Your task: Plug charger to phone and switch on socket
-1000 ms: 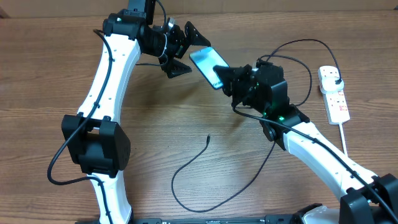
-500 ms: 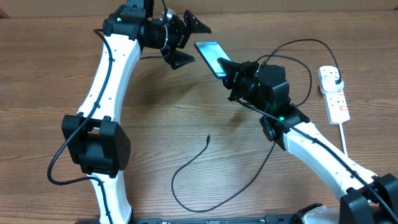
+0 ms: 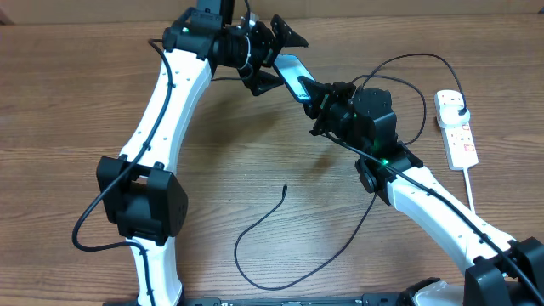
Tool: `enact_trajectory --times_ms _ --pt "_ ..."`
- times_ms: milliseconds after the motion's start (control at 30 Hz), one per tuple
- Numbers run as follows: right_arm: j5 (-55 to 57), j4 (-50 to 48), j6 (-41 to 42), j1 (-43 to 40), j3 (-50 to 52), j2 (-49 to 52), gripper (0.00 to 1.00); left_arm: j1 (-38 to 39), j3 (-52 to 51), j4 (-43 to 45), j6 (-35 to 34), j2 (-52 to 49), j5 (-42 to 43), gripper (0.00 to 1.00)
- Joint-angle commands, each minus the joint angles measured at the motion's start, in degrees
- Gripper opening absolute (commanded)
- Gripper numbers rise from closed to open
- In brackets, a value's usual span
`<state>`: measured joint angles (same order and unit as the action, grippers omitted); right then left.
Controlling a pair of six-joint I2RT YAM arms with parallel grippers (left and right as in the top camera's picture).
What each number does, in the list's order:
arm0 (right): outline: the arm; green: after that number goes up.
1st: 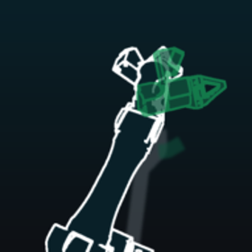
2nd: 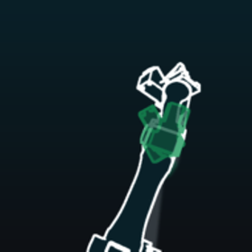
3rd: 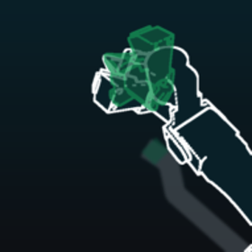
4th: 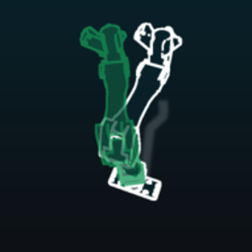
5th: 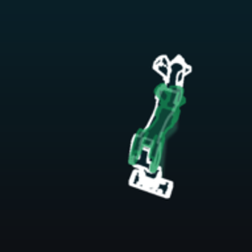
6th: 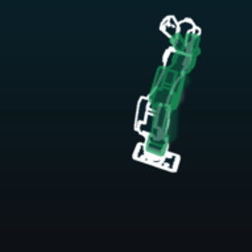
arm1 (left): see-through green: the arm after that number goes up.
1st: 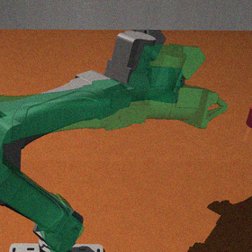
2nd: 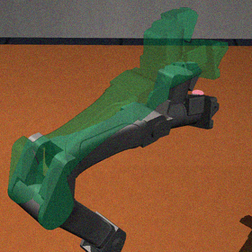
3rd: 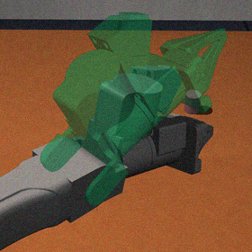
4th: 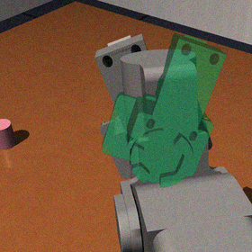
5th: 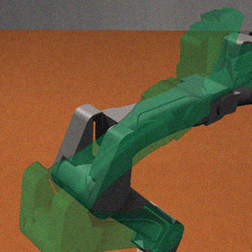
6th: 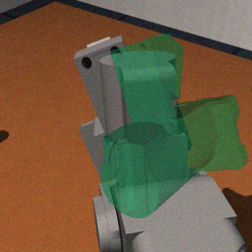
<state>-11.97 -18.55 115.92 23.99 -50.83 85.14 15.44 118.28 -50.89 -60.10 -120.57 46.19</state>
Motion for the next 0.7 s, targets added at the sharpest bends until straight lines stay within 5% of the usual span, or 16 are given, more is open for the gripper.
enact_trajectory --times_ms 0,667 --pt "0.37 -1.62 6.88 -0.04 -0.57 -0.26 0.04 0.02 0.9 -0.07 -0.85 0.87 -1.9 1.0" --pt "-2.91 -3.72 6.91 0.04 -0.57 -0.26 0.04 0.76 0.74 -2.8 -8.81 0.87 -5.33 1.0"
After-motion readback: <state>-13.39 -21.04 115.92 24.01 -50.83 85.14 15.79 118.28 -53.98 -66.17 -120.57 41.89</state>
